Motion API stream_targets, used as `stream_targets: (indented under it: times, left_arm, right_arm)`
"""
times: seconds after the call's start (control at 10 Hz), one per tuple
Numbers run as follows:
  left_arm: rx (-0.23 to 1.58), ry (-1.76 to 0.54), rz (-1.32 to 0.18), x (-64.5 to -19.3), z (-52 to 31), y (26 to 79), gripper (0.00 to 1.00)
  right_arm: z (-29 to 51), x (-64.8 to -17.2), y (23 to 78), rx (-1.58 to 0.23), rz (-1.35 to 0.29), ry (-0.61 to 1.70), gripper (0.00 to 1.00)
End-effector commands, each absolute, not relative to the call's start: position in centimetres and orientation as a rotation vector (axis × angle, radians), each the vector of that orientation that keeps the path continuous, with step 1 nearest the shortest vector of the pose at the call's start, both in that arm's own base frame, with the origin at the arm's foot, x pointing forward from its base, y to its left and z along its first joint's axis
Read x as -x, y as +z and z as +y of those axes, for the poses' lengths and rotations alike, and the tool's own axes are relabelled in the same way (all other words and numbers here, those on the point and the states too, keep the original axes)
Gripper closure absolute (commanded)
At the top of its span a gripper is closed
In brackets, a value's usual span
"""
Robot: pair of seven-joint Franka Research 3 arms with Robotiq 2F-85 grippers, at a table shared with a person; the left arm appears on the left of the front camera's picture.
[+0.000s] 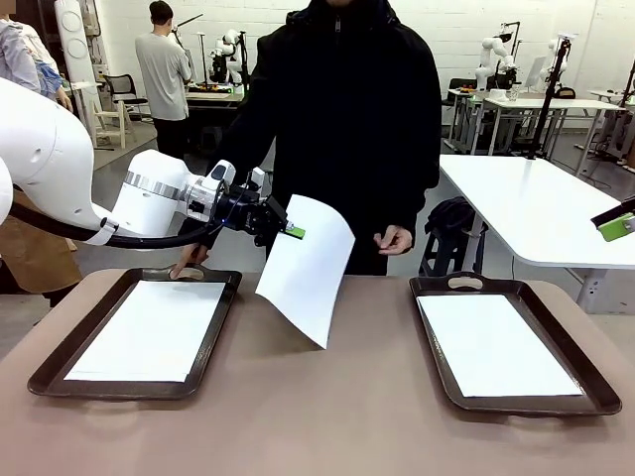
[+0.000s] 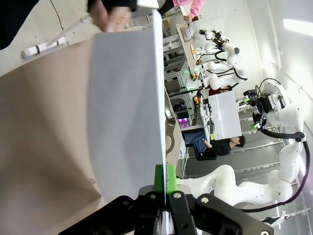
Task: Sort the A4 documents.
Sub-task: Receive the A4 Paper, then place the A4 Paper in the designated Handle tray.
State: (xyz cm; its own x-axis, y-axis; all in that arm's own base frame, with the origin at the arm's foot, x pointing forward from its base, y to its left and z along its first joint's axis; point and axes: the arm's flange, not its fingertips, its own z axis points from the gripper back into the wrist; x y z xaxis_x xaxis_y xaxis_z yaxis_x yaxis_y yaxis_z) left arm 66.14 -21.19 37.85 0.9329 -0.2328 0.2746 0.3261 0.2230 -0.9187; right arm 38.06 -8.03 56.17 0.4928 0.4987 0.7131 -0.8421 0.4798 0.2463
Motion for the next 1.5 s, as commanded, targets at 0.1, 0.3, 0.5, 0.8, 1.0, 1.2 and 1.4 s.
stream_targets:
  times: [0.1,0.3,0.5,0.8,1.0,1.2,1.4]
  left_arm:
    - [1.29,-0.388,-0.084,-66.1,-21.2,37.9,1.0]
    - [1.29,-0.388,-0.084,-66.1,-21.2,37.9,1.0]
    - [1.29,-0.388,-0.084,-66.1,-21.2,37.9,1.0]
    - [1.262,-0.403,-0.07,-66.3,-21.4,38.6,0.99]
    - [1.229,-0.421,-0.093,-65.4,-20.0,41.1,0.99]
    - [1.246,-0.391,-0.11,-63.3,-17.3,43.5,0.99]
    - [1.325,-0.309,-0.086,-60.8,-13.8,45.3,0.99]
  right_arm:
    - [-8.0,-38.1,56.1,-0.637,-0.615,0.883,0.0]
    - [-8.0,-38.1,56.1,-0.637,-0.615,0.883,0.0]
    - [-8.0,-38.1,56.1,-0.637,-0.615,0.883,0.0]
    - [-8.0,-38.1,56.1,-0.637,-0.615,0.883,0.0]
    - [-8.0,-38.1,56.1,-0.637,-0.615,0.883,0.0]
    - [-8.0,-38.1,56.1,-0.637,-0.615,0.883,0.0]
    - [-8.0,-38.1,56.1,-0.637,-0.615,0.883,0.0]
